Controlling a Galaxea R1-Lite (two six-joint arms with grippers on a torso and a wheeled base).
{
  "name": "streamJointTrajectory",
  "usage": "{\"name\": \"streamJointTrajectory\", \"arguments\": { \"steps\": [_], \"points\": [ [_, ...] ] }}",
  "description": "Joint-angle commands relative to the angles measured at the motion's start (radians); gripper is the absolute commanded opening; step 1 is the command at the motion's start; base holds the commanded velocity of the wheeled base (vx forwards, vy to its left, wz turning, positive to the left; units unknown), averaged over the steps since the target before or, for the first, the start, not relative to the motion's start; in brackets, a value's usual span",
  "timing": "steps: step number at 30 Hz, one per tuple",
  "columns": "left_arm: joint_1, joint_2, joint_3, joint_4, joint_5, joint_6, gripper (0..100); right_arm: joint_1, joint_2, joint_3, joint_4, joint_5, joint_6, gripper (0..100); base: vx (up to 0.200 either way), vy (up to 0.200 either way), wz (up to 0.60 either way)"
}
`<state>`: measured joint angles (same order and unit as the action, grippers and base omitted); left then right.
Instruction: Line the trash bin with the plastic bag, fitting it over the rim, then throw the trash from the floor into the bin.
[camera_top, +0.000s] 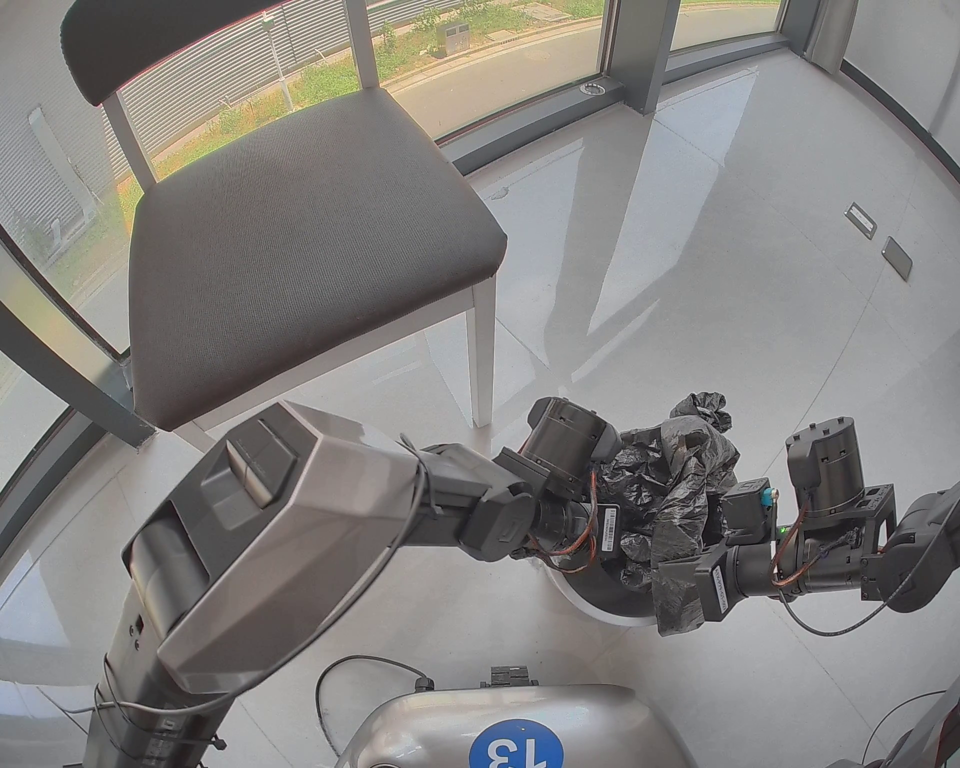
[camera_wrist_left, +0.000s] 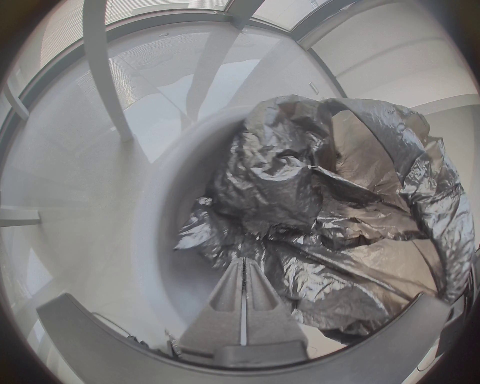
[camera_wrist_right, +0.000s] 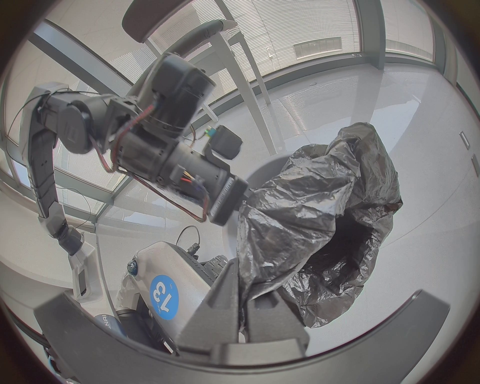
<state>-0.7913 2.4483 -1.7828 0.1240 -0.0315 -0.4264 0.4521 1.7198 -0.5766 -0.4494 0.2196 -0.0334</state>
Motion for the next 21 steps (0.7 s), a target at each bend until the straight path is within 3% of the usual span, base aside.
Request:
{"name": "streamJointTrajectory", "arguments": {
  "steps": [1,11,21],
  "points": [
    [0.006,-0.072,0.013,0.023,0.038,-0.006,0,-0.003,0.024,-0.002,0.0,0.0,-0.002,0,0.0,0.0,0.0],
    [0.0,-0.166,0.026,0.048,0.071,-0.003,0,0.017,0.078,-0.069,0.0,0.001,-0.003,0,0.0,0.0,0.0],
    [0.004,-0.238,0.056,0.054,0.104,-0.003,0,0.111,0.193,-0.207,0.003,0.001,0.009,0,0.0,0.0,0.0]
  ]
}}
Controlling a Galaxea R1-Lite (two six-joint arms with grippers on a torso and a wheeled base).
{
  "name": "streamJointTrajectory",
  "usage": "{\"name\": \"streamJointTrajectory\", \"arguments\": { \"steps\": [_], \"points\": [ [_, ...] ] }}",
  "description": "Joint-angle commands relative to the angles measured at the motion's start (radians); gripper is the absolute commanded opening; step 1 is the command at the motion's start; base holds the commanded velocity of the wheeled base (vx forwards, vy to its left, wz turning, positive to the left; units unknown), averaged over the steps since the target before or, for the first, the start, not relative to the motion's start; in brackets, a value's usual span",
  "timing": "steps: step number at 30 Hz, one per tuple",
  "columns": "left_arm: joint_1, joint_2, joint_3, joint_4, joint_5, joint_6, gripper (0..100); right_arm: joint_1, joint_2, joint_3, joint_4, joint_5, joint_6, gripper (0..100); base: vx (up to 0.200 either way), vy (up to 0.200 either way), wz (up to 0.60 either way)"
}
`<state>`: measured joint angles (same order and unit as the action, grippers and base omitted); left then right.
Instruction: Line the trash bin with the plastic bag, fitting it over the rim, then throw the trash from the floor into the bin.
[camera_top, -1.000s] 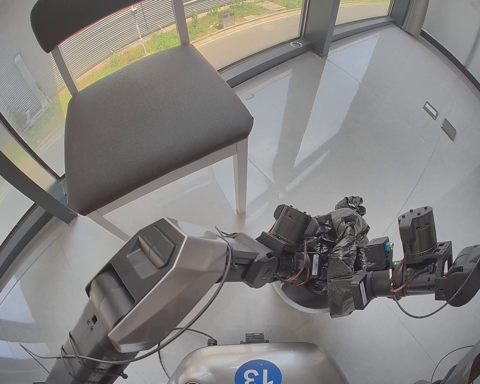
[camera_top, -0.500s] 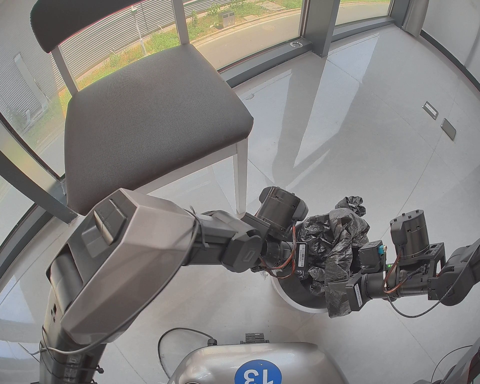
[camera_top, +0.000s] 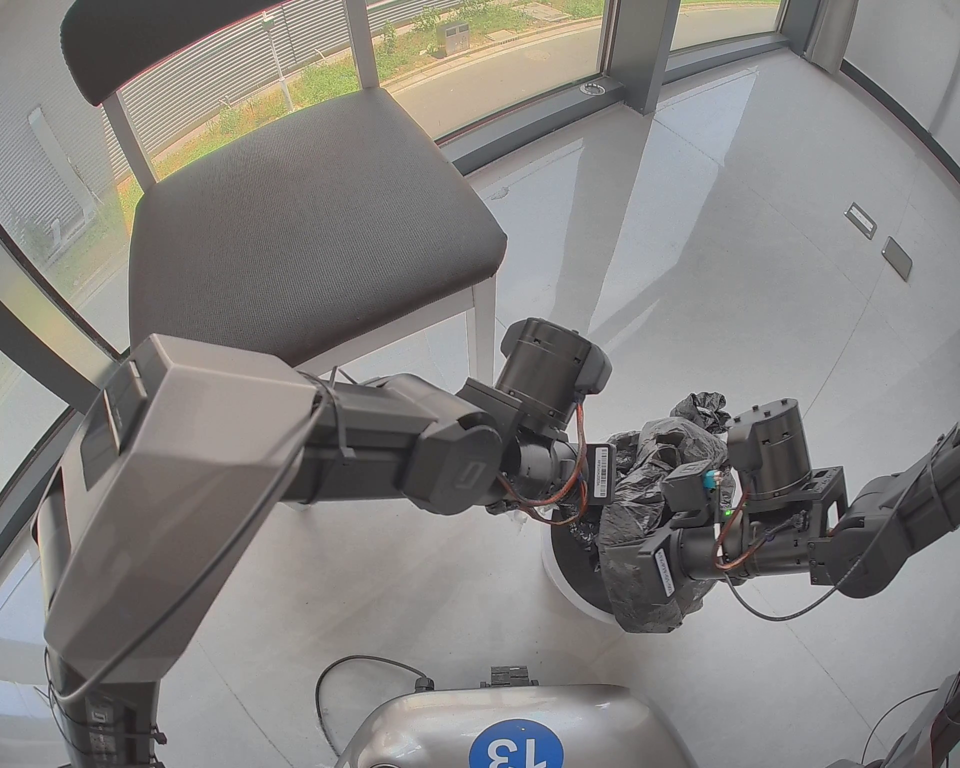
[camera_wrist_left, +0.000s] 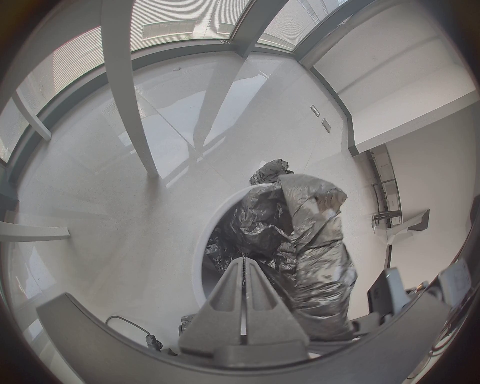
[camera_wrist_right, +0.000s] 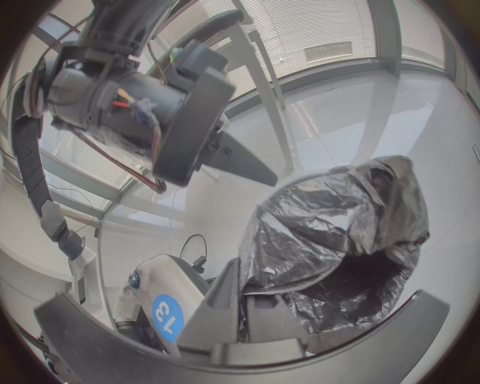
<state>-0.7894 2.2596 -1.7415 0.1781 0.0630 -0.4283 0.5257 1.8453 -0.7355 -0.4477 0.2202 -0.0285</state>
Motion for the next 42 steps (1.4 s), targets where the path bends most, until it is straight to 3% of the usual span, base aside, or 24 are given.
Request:
{"name": "streamJointTrajectory", "arguments": {
  "steps": [1,16,38,39,42],
  "points": [
    [0.004,-0.052,0.016,0.0,0.009,-0.001,0,0.04,0.071,-0.051,0.001,-0.001,0.004,0,0.0,0.0,0.0],
    [0.019,-0.195,0.102,-0.002,0.012,-0.001,0,0.106,0.235,-0.217,0.023,-0.001,0.006,0,0.0,0.0,0.0],
    [0.016,-0.265,0.198,-0.005,0.015,-0.027,0,0.056,0.345,-0.404,0.023,0.001,-0.005,0,0.0,0.0,0.0],
    [0.015,-0.265,0.198,-0.005,0.015,-0.032,0,0.054,0.344,-0.404,0.023,-0.001,-0.004,100,0.0,0.0,0.0],
    [0.012,-0.268,0.198,-0.006,0.017,-0.043,0,0.054,0.341,-0.403,0.023,0.001,0.007,100,0.0,0.0,0.0]
  ]
}}
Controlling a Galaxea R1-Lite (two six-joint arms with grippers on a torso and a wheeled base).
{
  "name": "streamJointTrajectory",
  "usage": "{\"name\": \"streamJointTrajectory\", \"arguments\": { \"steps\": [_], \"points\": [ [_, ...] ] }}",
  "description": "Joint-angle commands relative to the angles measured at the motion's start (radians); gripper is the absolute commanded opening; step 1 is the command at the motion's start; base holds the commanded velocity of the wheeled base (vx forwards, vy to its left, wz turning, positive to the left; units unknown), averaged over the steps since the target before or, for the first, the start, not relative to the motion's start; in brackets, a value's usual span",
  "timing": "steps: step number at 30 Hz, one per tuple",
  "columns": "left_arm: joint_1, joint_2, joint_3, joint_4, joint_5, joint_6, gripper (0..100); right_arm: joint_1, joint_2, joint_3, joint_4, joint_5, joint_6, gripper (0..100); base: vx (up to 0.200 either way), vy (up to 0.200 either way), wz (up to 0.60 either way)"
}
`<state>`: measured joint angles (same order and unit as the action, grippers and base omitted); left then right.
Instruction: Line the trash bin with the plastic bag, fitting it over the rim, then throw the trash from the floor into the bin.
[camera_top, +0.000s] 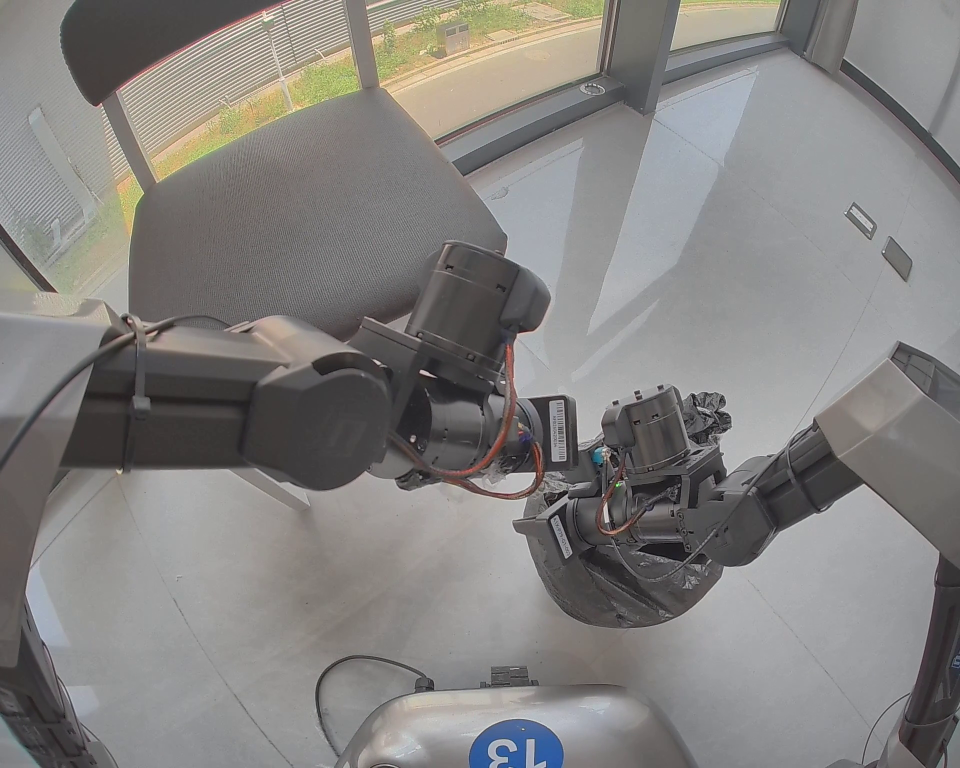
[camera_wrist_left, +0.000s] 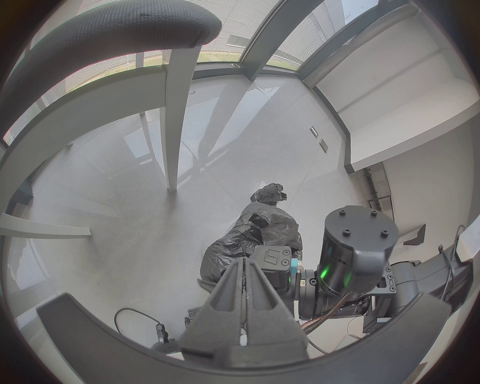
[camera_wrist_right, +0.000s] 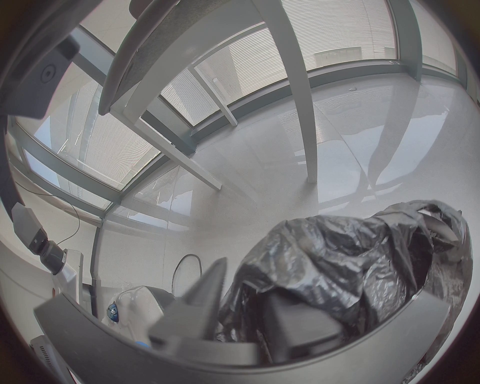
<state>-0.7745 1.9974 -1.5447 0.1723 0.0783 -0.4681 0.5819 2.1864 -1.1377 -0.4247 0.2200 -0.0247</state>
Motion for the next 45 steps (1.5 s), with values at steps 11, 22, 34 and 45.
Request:
{"name": "streamJointTrajectory", "arguments": {
  "steps": [11,22,34,45],
  "points": [
    [-0.002,-0.022,0.029,-0.001,0.003,-0.007,0,0.004,-0.025,0.003,-0.005,0.001,0.049,100,0.0,0.0,0.0],
    [0.0,-0.045,0.049,-0.001,0.011,-0.012,0,0.078,-0.043,-0.025,0.001,0.001,0.118,100,0.0,0.0,0.0],
    [0.006,-0.065,0.074,-0.001,0.012,-0.015,0,0.11,0.023,-0.03,0.034,-0.001,0.127,100,0.0,0.0,0.0],
    [0.004,-0.066,0.074,-0.001,0.014,-0.017,0,0.067,-0.094,0.045,0.032,-0.004,0.131,100,0.0,0.0,0.0]
  ]
}}
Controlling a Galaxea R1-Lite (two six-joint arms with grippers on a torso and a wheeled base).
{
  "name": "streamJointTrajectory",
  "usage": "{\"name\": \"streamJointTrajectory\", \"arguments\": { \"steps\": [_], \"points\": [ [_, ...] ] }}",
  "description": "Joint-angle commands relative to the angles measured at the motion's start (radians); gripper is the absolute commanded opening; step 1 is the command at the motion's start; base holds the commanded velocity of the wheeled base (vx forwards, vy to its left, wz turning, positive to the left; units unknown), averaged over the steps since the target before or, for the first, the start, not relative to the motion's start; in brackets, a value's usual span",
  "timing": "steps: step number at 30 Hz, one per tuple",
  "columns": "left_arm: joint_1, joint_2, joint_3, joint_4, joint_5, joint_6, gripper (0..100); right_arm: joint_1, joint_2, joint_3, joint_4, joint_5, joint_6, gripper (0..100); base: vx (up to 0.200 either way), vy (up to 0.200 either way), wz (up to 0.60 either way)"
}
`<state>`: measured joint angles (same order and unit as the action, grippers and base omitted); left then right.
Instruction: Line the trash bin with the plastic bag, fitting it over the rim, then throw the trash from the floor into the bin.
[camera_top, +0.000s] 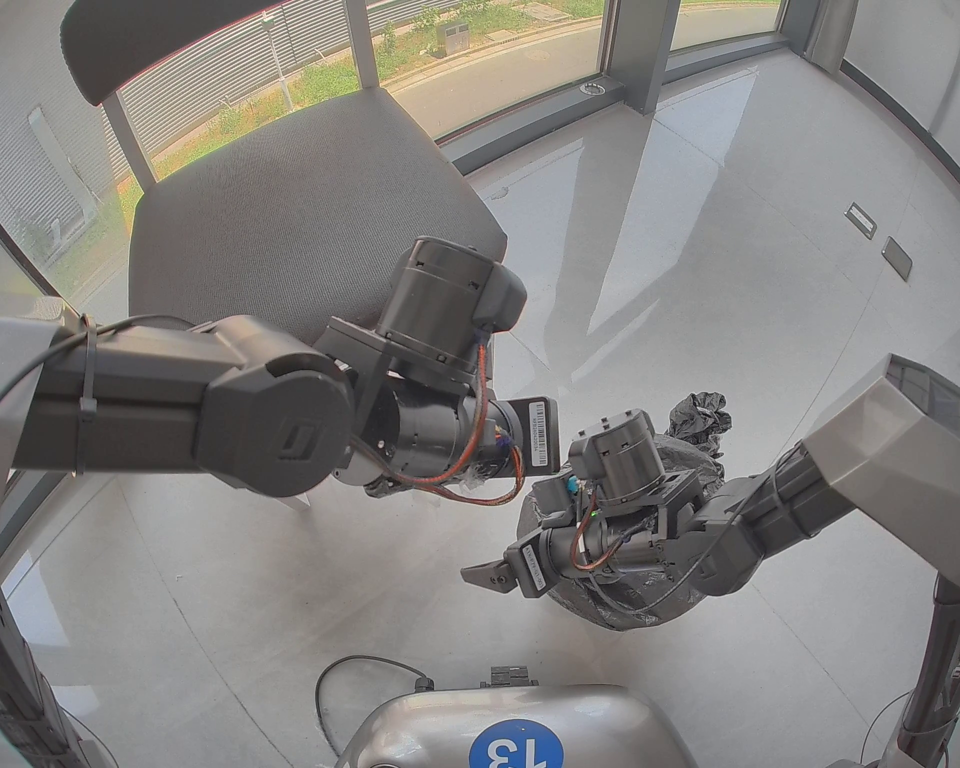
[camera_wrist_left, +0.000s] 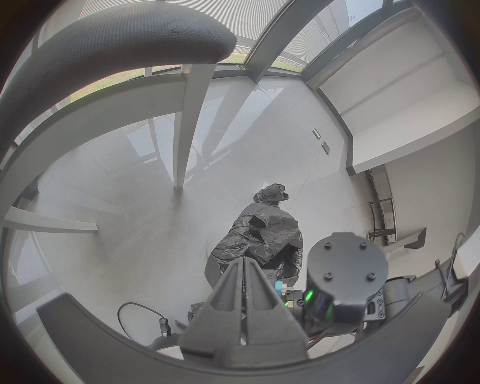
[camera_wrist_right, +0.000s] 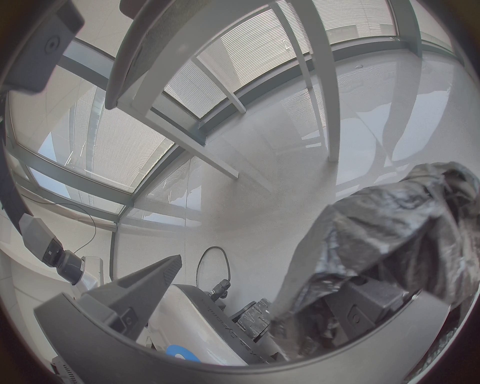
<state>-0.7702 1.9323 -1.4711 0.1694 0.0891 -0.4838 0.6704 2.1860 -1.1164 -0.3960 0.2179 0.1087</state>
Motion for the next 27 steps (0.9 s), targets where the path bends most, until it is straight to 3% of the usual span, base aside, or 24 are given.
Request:
{"name": "streamJointTrajectory", "arguments": {
  "steps": [1,12,17,18,20,21,22,23,24,27],
  "points": [
    [0.0,-0.001,0.0,0.002,0.003,-0.002,0,-0.028,-0.118,0.032,0.005,-0.002,-0.006,100,0.0,0.0,0.0],
    [-0.001,-0.003,0.018,0.001,0.003,-0.001,0,-0.098,-0.322,0.23,0.006,-0.043,-0.029,100,0.0,0.0,0.0],
    [-0.009,-0.003,0.023,0.001,0.006,0.001,0,-0.146,-0.379,0.28,0.002,-0.045,-0.084,100,0.0,0.0,0.0],
    [-0.011,-0.003,0.026,0.001,0.007,0.001,0,-0.198,-0.393,0.274,-0.004,-0.049,-0.126,100,0.0,0.0,0.0],
    [-0.012,-0.004,0.034,-0.001,0.011,0.001,0,-0.223,-0.394,0.273,-0.004,-0.052,-0.155,100,0.0,0.0,0.0],
    [-0.012,-0.004,0.038,-0.001,0.014,0.001,0,-0.299,-0.396,0.268,-0.006,-0.063,-0.296,100,0.0,0.0,0.0],
    [-0.012,-0.004,0.038,-0.001,0.014,0.001,0,-0.299,-0.396,0.268,-0.006,-0.063,-0.296,100,0.0,0.0,0.0],
    [-0.012,-0.009,0.046,-0.001,0.015,0.002,0,-0.371,-0.393,0.256,-0.011,-0.063,-0.48,100,0.0,0.0,0.0],
    [-0.014,-0.01,0.048,-0.002,0.015,0.002,0,-0.388,-0.393,0.248,-0.014,-0.06,-0.537,100,0.0,0.0,0.0],
    [-0.02,-0.01,0.052,-0.002,0.015,0.004,0,-0.399,-0.393,0.236,-0.017,-0.06,-0.603,100,0.0,0.0,0.0]
  ]
}}
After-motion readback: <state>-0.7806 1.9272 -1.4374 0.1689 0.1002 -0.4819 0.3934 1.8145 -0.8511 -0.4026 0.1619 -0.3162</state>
